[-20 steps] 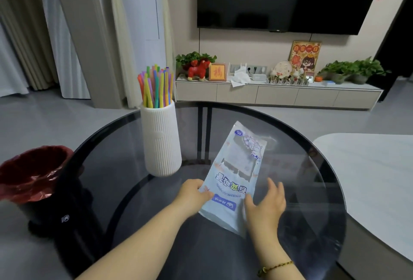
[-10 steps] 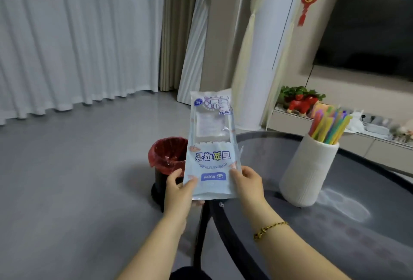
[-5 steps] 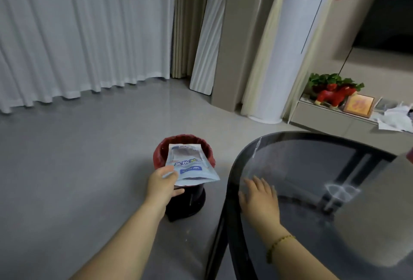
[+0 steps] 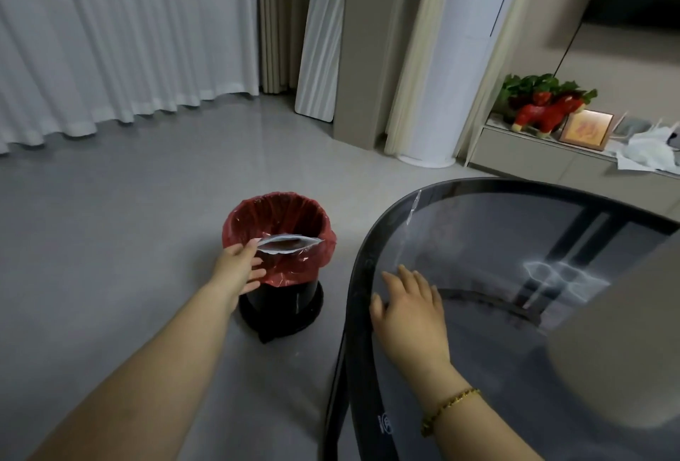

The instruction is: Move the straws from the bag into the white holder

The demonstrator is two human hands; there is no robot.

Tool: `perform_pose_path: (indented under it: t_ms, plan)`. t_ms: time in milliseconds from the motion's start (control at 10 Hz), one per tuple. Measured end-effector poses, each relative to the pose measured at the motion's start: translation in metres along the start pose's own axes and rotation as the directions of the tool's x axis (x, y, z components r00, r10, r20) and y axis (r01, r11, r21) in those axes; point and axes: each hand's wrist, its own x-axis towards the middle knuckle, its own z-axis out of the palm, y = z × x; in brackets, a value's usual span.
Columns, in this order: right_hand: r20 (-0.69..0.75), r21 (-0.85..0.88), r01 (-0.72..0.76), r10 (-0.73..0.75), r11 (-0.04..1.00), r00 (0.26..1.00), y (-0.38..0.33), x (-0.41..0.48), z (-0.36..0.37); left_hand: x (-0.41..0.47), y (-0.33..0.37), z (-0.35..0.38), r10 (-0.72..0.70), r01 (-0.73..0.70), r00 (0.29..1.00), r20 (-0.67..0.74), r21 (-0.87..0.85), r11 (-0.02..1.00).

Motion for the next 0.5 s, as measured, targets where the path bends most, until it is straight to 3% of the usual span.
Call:
perform_pose_path:
  t_ms: [100, 300, 500]
  plan:
    - [0.006, 0.005, -0.005, 0.005, 1.0, 1.0, 0.0, -0.001, -0.002, -0.009, -0.006, -0.002, 0.032, -0.03, 0.999, -0.039, 0.05, 0.998]
    - [0.046, 0.093, 0.04, -0.045, 0.995, 0.998, 0.0, -0.017, -0.014, -0.058, -0.01, 0.005, 0.262, -0.242, 0.962, -0.073, 0.216, 0.946]
    - [-0.021, 0.111, 0.062, -0.06, 0.992, 0.998, 0.031, -0.077, -0.051, -0.14, -0.02, 0.05, 0.445, -0.488, 0.872, 0.202, 0.31, 0.816]
